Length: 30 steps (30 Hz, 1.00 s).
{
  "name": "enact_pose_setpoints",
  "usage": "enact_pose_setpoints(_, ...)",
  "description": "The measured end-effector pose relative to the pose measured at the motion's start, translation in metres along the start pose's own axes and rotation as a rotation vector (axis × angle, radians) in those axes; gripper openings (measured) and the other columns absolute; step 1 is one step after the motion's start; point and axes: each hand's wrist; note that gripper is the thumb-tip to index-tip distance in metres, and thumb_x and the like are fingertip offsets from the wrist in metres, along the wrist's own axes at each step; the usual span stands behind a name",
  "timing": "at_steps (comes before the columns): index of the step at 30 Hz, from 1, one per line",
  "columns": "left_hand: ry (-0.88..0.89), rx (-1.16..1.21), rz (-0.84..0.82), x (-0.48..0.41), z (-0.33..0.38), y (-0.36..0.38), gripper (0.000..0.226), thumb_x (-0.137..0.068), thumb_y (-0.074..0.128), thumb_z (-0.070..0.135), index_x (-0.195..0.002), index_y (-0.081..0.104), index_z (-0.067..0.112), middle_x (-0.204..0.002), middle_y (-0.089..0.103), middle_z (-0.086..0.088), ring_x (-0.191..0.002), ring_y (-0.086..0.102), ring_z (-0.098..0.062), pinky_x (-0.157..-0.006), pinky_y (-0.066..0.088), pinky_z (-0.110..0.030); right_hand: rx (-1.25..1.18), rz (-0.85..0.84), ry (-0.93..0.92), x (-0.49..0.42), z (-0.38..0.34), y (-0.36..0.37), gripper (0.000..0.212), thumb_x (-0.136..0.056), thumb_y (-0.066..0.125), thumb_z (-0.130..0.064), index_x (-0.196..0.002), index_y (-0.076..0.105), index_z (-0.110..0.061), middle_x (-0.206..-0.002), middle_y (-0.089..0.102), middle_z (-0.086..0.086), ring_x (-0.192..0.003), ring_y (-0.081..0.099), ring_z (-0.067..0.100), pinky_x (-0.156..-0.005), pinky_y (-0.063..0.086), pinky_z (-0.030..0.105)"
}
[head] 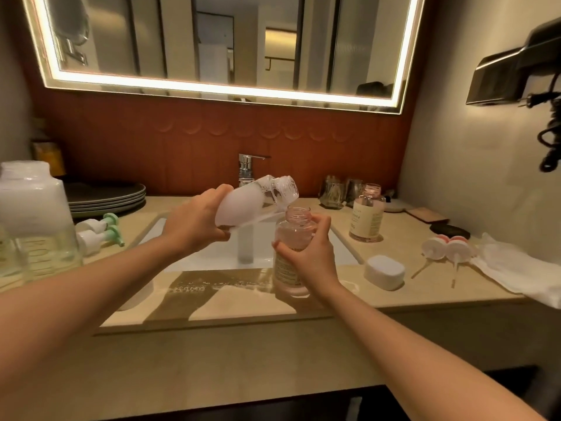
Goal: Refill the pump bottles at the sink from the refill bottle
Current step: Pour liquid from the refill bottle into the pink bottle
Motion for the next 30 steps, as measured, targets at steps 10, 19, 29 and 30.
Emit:
enact_pose_setpoints(10, 0.130, -0.233, 0.052, -0.009, -0.008, -0.019, 0.072, -0.068, 0.079, 0.026, -0.130, 0.040, 0.023, -0.110, 0.059, -0.002, -0.095, 0.057, -0.027, -0.063, 0.046, -0.035, 0.017, -0.004, -0.021, 0.001, 0.001, -0.002, 0.070, -0.071, 0.079, -0.029, -0.115, 0.025, -0.035, -0.128, 0.053, 0.006, -0.105, 0.058, 0.019, -0.088, 0.053, 0.034)
enact_pose_setpoints(19, 0.228, -0.354, 0.071, -0.015, -0.008, -0.028, 0.076, -0.065, 0.083, 0.026, -0.130, 0.043, 0.020, -0.108, 0.062, -0.005, -0.089, 0.060, -0.027, -0.062, 0.051, -0.036, 0.019, -0.004, -0.037, 0.001, 0.003, -0.002, 0.072, -0.070, 0.080, -0.028, -0.114, 0.023, -0.037, -0.129, 0.053, 0.006, -0.107, 0.059, 0.020, -0.087, 0.054, 0.033)
enact_pose_setpoints(29, 0.249, -0.450, 0.058, -0.020, -0.005, -0.039, 0.078, -0.067, 0.081, 0.030, -0.133, 0.041, 0.021, -0.111, 0.062, -0.005, -0.090, 0.060, -0.025, -0.064, 0.052, -0.033, 0.032, -0.002, -0.021, 0.002, 0.001, -0.003, 0.074, -0.071, 0.079, -0.027, -0.123, 0.026, -0.026, -0.130, 0.051, 0.007, -0.107, 0.057, 0.019, -0.083, 0.050, 0.025)
enact_pose_setpoints(30, 0.250, -0.454, 0.058, -0.021, -0.005, -0.040, 0.078, -0.067, 0.081, 0.030, -0.134, 0.041, 0.021, -0.112, 0.062, -0.005, -0.090, 0.060, -0.025, -0.064, 0.051, -0.033, 0.034, -0.001, -0.019, 0.003, 0.001, -0.003, 0.075, -0.072, 0.079, -0.027, -0.124, 0.026, -0.026, -0.130, 0.051, 0.007, -0.106, 0.056, 0.018, -0.082, 0.049, 0.024)
Point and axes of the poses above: each hand's wrist, its own x-axis away from the middle knuckle, its own y-axis out of the palm, z = x × y
